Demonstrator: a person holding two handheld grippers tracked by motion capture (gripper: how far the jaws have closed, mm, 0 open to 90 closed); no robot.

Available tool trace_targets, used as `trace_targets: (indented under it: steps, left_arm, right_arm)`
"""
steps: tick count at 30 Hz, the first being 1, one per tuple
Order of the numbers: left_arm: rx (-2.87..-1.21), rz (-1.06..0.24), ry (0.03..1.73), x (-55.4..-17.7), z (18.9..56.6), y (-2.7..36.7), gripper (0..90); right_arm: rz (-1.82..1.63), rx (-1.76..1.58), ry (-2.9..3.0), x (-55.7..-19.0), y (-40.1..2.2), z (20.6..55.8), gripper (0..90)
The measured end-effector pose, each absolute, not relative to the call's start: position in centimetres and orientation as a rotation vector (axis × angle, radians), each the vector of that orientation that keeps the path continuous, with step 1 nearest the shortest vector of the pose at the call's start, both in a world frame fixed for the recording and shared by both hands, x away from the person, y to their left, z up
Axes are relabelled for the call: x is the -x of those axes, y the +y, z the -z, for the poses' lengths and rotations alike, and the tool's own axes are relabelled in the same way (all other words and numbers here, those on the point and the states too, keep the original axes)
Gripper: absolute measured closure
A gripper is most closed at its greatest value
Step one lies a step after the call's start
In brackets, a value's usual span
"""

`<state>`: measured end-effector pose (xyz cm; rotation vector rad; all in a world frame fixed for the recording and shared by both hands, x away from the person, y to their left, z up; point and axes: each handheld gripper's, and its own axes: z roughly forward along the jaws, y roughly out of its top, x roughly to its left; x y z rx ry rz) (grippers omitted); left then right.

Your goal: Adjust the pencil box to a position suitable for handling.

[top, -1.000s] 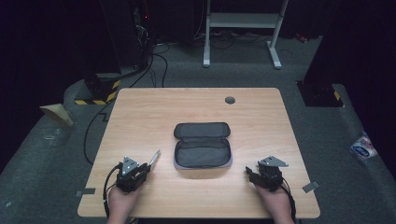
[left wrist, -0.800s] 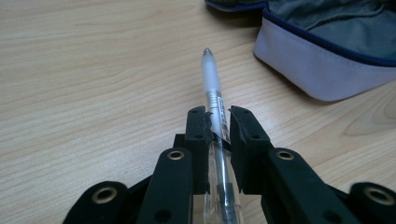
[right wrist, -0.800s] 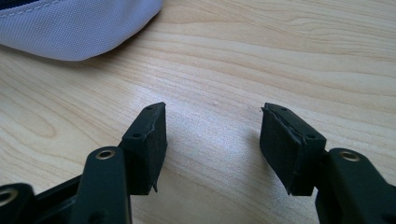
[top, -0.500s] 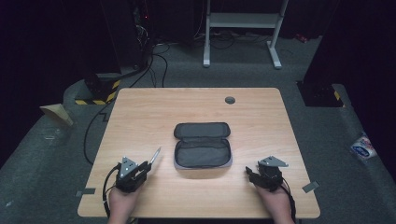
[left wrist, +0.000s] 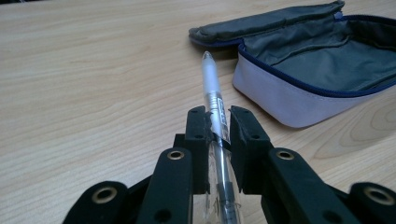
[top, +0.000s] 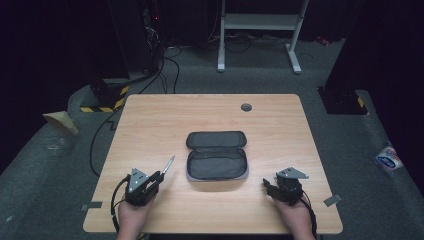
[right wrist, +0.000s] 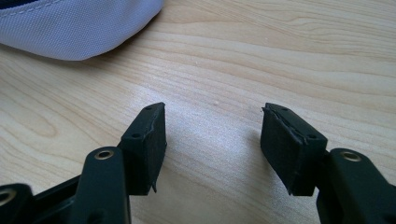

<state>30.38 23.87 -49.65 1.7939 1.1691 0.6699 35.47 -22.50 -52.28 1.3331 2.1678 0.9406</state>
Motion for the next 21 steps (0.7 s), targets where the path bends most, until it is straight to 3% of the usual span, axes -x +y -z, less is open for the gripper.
trace_targets:
  steps: [21]
  left_arm:
    - [-1.725, -0.654, 1.101, -30.5, 47.6, 22.9, 77.8]
  right_arm:
    - [-0.935, -1.325, 2.170, -35.5, -22.5, 52.3, 40.0]
